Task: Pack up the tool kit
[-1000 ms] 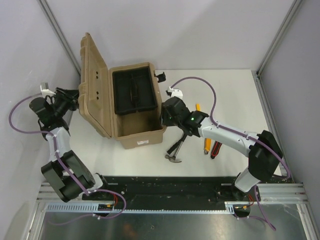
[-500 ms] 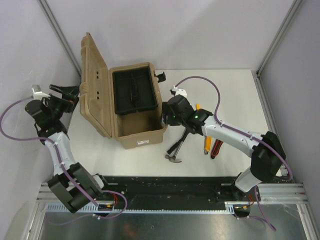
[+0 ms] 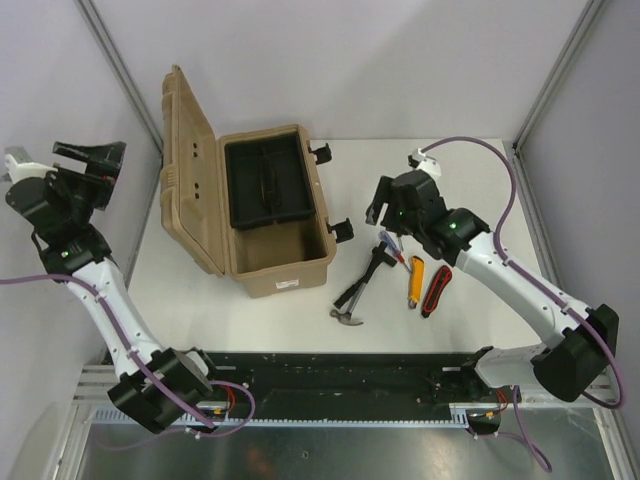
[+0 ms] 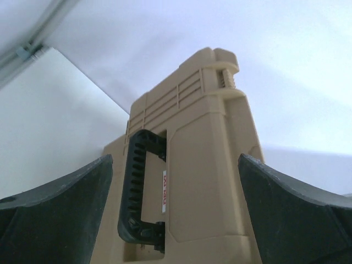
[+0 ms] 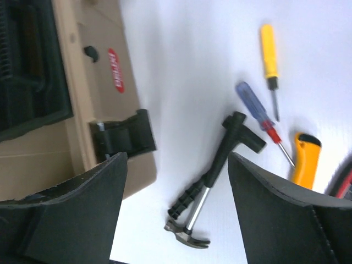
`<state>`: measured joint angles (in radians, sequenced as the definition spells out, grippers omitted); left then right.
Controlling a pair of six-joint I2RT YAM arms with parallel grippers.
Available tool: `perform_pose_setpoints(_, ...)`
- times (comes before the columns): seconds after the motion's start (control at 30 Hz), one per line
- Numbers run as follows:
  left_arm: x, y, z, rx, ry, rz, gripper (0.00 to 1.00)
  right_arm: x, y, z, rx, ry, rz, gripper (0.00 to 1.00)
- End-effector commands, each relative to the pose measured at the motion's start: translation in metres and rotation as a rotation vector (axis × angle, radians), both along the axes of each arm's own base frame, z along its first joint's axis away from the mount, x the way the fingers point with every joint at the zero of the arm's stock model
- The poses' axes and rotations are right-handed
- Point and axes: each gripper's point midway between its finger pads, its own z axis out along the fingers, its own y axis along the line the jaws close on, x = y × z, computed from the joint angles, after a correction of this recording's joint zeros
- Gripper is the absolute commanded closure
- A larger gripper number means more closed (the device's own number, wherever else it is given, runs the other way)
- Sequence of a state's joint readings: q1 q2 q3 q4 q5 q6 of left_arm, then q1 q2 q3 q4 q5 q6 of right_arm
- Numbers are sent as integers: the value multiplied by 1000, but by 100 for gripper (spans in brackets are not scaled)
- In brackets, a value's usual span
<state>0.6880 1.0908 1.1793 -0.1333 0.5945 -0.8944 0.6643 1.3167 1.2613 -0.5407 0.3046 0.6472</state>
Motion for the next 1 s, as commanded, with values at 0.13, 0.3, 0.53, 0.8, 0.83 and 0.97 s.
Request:
perform_pose_setpoints(0.13, -29, -16, 68, 242, -44, 31, 1, -36, -29, -80, -115, 246, -126, 33)
perform_pose_setpoints(0.3, -38, -65, 105, 383, -139, -123, 1, -48, -8, -116, -82, 310, -54, 35)
perform_pose_setpoints(0.53, -51, -113, 129, 458, -225, -283, 1, -44, 23, -151, -58, 366, 27, 34)
perform_pose_setpoints(0.8, -53, -126, 129, 451, -236, -324, 1, -20, 23, -178, -50, 372, -54, 40)
perform_pose_setpoints(0.83, -53, -126, 128, 450, -234, -324, 0, -18, 22, -181, -54, 373, -59, 41)
perform_pose_setpoints(0.97, -50, -126, 125, 440, -227, -328, 1, -12, 20, -197, -62, 395, -72, 44)
